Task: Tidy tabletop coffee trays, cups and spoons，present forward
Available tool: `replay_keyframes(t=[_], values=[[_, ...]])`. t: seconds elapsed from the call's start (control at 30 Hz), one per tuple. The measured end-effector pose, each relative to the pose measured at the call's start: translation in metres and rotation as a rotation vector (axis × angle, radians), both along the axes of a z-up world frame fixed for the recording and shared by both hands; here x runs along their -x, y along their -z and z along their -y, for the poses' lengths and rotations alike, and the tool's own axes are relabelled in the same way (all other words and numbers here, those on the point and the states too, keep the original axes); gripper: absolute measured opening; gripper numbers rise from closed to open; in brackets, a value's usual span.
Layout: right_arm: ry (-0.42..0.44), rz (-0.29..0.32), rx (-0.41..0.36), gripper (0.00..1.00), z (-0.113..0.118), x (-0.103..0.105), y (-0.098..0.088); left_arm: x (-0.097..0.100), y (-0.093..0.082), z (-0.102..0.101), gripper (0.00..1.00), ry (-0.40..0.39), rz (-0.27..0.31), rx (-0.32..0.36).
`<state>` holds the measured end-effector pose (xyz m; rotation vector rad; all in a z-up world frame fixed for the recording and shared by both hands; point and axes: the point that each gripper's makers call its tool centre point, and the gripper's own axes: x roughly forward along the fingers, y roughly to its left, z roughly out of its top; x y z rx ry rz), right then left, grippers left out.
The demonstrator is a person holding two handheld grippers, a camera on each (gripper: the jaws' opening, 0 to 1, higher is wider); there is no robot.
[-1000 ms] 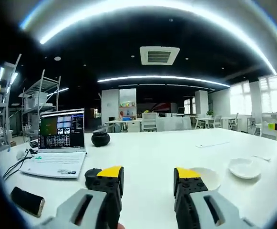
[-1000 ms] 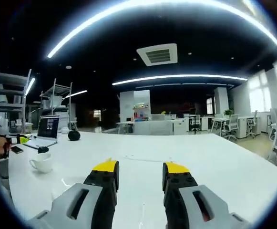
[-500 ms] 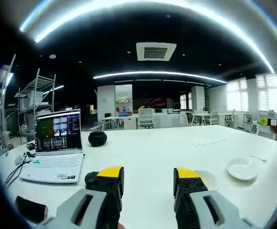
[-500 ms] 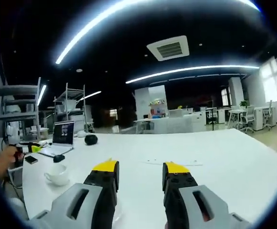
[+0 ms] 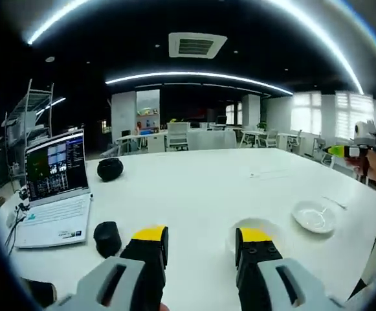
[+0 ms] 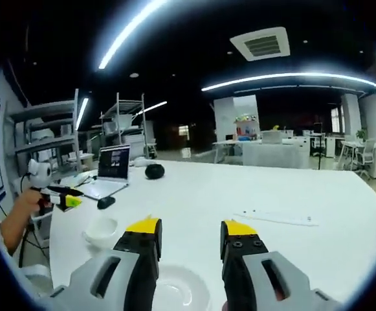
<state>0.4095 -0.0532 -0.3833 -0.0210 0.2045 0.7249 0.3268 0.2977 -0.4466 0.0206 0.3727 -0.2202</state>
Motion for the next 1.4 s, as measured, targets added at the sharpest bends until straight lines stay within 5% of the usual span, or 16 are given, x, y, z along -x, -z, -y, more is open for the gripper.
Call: replay_keyframes(t=[0.73,1.2,1.4], values=[[-0.298,-0.176,0.249,0.36,-0.139,0.008,0.022,-0.020,0.027,0.045,0.42,0.201,-0.250,-0.088],[-0.404,-0.375,0.481,0.35,-0.194,0.020,0.078,-0.026,0.048,0.051,0.40,0.203,-0.368,-0.124],[-0.411,-0.426,0.506,0.34,-0.207,0.034,0.092,-0.026,0.056,0.056,0.40,0.199,-0.398,-0.132]])
